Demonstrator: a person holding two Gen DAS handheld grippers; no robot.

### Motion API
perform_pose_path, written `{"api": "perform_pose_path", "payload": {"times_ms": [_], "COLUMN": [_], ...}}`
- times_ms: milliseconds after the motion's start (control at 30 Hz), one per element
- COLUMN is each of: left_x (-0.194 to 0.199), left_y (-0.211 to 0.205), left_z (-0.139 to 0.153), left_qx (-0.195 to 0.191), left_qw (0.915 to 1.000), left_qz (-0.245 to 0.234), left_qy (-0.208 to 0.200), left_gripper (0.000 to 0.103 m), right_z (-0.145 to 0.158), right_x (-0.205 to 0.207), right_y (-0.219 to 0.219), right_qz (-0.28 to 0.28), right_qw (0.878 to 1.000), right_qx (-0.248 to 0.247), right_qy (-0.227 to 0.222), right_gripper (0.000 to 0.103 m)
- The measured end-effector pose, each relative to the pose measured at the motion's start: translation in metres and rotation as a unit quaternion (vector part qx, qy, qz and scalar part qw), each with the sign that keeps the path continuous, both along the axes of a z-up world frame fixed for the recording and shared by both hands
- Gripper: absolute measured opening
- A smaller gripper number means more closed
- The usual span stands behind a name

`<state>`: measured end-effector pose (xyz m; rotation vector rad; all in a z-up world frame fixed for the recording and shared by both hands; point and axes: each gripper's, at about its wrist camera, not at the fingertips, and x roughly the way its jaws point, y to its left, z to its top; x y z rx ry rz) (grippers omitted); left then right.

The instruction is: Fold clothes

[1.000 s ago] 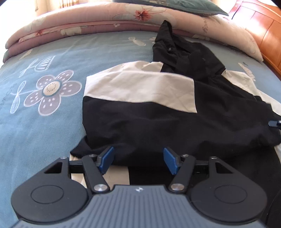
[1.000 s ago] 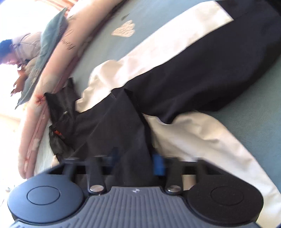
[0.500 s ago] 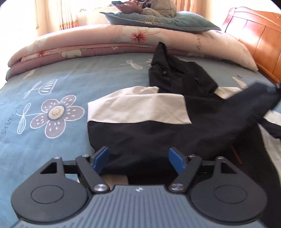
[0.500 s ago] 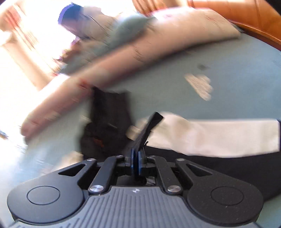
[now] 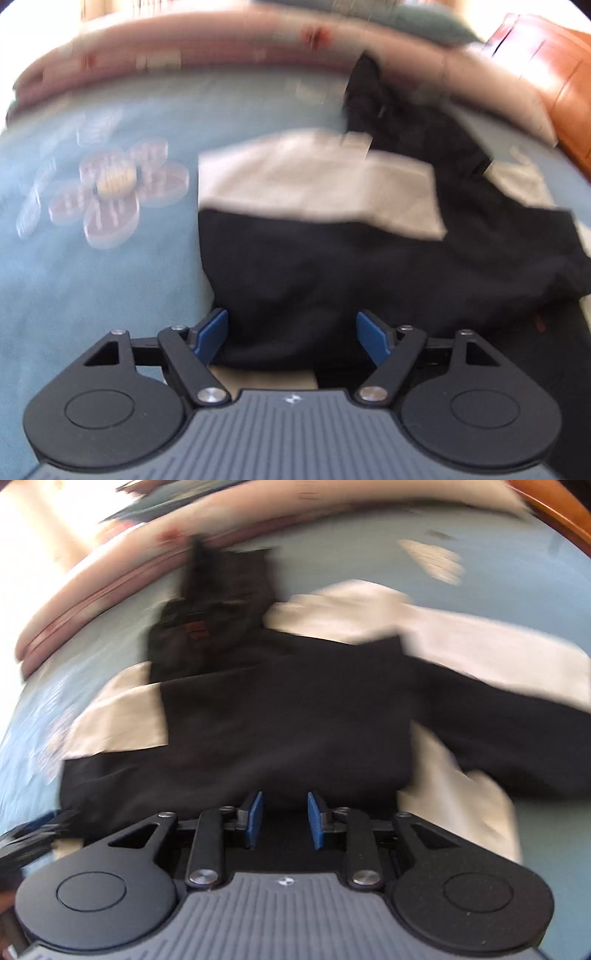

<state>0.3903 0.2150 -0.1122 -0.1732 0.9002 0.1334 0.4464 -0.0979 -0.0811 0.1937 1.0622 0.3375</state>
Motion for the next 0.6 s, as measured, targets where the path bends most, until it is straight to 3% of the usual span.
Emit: {"api": "perform_pose_path", "payload": {"times_ms": [167, 267, 367, 600], "left_x": [-0.017, -0.019, -0.020, -0.030], "left_y": [0.007, 0.013, 0.013, 0.035], "left_z": [0.007, -0.003, -0.004, -0.004], "left_qx": [-0.020, -0.046, -0.048, -0.130], "left_qw": [0.9988, 0.9981, 0.9975, 0.9870], "left_qz": [0.009, 0.017, 0.015, 0.051], "left_qy": [-0.043, -0.037, -0.049, -0.079], "left_gripper": [0.078, 0.079, 0.080, 0.080], "right_z": [0.023, 0.030, 0.032, -0.005], "right_x": [0.046, 0.071, 0.095, 0.153], "right_y": [0.088, 0.144, 0.204, 0.322], "right_qz": [0.121, 0.191, 0.271, 0.422], "right_qw": [0.992, 0.980, 0.960, 0.901], "right_qx": [0.012, 0.022, 0.008, -0.056], "right_qy": [-0.041, -0.053, -0.071, -0.088], "right_gripper": [0.031, 0.031, 0.031, 0.038]}}
